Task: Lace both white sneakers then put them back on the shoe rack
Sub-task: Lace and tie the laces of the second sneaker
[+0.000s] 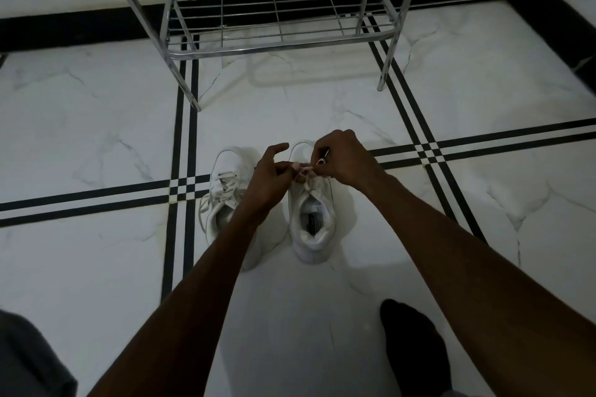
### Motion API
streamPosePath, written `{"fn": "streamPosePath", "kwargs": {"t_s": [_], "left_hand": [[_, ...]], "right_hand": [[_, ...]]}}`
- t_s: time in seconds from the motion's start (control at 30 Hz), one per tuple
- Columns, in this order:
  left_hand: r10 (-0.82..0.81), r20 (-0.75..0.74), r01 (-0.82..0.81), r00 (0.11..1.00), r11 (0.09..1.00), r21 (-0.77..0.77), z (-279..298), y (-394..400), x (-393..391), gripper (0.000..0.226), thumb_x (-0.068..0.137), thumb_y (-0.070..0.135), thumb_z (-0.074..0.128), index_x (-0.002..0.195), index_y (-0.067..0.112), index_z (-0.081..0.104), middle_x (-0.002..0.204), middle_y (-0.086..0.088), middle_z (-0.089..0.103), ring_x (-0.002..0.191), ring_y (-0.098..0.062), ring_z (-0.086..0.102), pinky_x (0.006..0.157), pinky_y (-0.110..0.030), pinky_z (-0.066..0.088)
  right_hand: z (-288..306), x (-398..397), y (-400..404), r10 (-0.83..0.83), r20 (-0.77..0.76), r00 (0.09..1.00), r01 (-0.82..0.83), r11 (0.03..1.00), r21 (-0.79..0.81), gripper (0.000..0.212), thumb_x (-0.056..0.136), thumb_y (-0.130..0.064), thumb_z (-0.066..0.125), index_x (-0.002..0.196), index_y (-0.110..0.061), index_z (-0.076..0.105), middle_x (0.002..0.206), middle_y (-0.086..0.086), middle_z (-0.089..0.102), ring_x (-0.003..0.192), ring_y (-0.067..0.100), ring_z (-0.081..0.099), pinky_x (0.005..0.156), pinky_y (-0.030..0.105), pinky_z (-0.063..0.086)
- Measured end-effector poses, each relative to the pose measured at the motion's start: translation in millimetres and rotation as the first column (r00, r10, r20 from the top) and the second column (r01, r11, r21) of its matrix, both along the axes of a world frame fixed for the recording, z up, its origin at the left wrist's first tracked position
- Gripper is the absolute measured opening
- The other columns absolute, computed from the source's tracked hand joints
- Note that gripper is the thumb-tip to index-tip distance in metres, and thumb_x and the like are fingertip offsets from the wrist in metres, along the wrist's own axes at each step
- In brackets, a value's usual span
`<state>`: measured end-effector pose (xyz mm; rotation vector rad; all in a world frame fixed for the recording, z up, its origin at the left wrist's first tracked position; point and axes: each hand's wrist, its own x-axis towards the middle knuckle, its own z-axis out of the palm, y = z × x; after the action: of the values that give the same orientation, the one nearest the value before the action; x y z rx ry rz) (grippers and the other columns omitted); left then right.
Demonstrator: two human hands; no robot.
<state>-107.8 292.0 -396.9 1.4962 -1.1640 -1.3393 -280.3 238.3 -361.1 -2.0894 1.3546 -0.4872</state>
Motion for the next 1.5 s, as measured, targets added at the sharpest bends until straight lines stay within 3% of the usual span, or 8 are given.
{"fn": "streamPosePath", "kwargs": {"t_s": [0.13, 0.27, 0.5, 0.6, 0.8, 0.97, 1.13, 1.5], "left_hand": [[-0.038, -0.009, 0.038, 0.999, 0.999, 0.024, 4.0, -1.1, 1.7, 0.042, 0.101, 0.005, 0.047, 0.142, 0.016, 0.043, 0.114, -0.006, 0.075, 0.103, -0.016, 0.072, 0.087, -0.03, 0.053], [-0.141, 0.093, 0.14, 0.986, 0.99, 0.014, 9.1, -5.1, -2.3, 0.052, 0.094, -0.015, 0.046, 0.141, 0.006, 0.045, 0.11, -0.012, 0.069, 0.072, 0.0, 0.071, 0.061, -0.012, 0.051], [-0.156, 0.506, 0.232, 0.849, 0.969, -0.091, 2.5, -7.3, -5.6, 0.028, 0.097, 0.014, 0.053, 0.116, 0.016, 0.074, 0.108, -0.005, 0.076, 0.093, -0.02, 0.065, 0.079, -0.023, 0.052], [-0.094, 0.731, 0.211, 0.675, 0.975, -0.069, 5.3, -4.1, -6.9, 0.029, 0.097, 0.018, 0.051, 0.117, 0.023, 0.072, 0.114, -0.001, 0.072, 0.117, -0.034, 0.05, 0.097, -0.048, 0.043], [-0.044, 0.928, 0.223, 0.371, 0.974, -0.043, 8.6, 18.0, 24.1, 0.021, 0.086, 0.011, 0.066, 0.098, 0.023, 0.077, 0.092, -0.001, 0.073, 0.109, -0.029, 0.05, 0.101, -0.053, 0.032], [-0.033, 0.979, 0.289, 0.203, 0.957, -0.027, 8.7, 32.7, 32.1, 0.017, 0.075, 0.01, 0.074, 0.085, 0.024, 0.077, 0.084, 0.007, 0.07, 0.104, -0.027, 0.048, 0.095, -0.05, 0.027], [0.052, 0.987, 0.287, 0.149, 0.953, -0.094, 3.7, 38.1, 31.7, 0.024, 0.065, 0.003, 0.074, 0.077, 0.024, 0.075, 0.077, 0.009, 0.068, 0.095, -0.025, 0.047, 0.084, -0.044, 0.022], [-0.049, 0.956, 0.215, 0.291, 0.976, -0.016, 2.2, 37.8, 29.3, 0.019, 0.087, 0.016, 0.067, 0.101, 0.027, 0.076, 0.095, 0.004, 0.073, 0.115, -0.029, 0.046, 0.101, -0.055, 0.019]], "right_hand": [[-13.5, 6.2, 8.3, -0.062, -0.006, 0.998, 0.061, 0.992, -0.112, 0.016, 0.072, -0.016, 0.082, 0.072, -0.005, 0.071, 0.072, 0.008, 0.071, 0.066, 0.02, 0.065, 0.064, 0.035, 0.055], [-14.2, 3.7, 12.3, -0.179, 0.169, 0.969, 0.19, 0.981, -0.046, 0.007, 0.071, -0.01, 0.079, 0.07, -0.007, 0.073, 0.071, 0.003, 0.074, 0.062, 0.01, 0.066, 0.06, 0.017, 0.052], [-10.0, -14.2, 9.1, -0.2, 0.147, 0.969, 0.187, 0.977, 0.099, 0.011, 0.07, -0.021, 0.085, 0.076, -0.012, 0.079, 0.064, -0.01, 0.07, 0.063, 0.005, 0.07, 0.066, 0.016, 0.057], [-13.2, -20.3, 11.5, -0.23, 0.131, 0.964, 0.209, 0.966, 0.153, 0.017, 0.07, -0.025, 0.087, 0.075, -0.012, 0.078, 0.066, -0.006, 0.072, 0.06, 0.003, 0.069, 0.061, 0.009, 0.053], [-30.0, -63.9, 19.5, -0.345, 0.029, 0.938, 0.322, 0.899, 0.297, 0.028, 0.07, -0.033, 0.086, 0.08, -0.009, 0.079, 0.068, 0.003, 0.071, 0.059, 0.011, 0.063, 0.056, 0.022, 0.05], [-44.0, -74.8, 31.0, -0.411, -0.084, 0.908, 0.412, 0.836, 0.361, 0.034, 0.075, -0.039, 0.082, 0.088, -0.008, 0.08, 0.085, 0.012, 0.077, 0.074, 0.015, 0.064, 0.081, 0.034, 0.057], [-47.9, -78.4, 31.6, -0.46, -0.132, 0.878, 0.478, 0.83, 0.287, 0.036, 0.074, -0.044, 0.081, 0.085, -0.01, 0.082, 0.081, 0.009, 0.077, 0.062, 0.003, 0.053, 0.057, 0.015, 0.039], [-57.2, -67.0, 25.3, -0.365, -0.148, 0.919, 0.386, 0.909, 0.157, 0.022, 0.077, -0.025, 0.083, 0.08, -0.005, 0.076, 0.082, 0.009, 0.075, 0.079, 0.021, 0.07, 0.064, 0.023, 0.048]]}}
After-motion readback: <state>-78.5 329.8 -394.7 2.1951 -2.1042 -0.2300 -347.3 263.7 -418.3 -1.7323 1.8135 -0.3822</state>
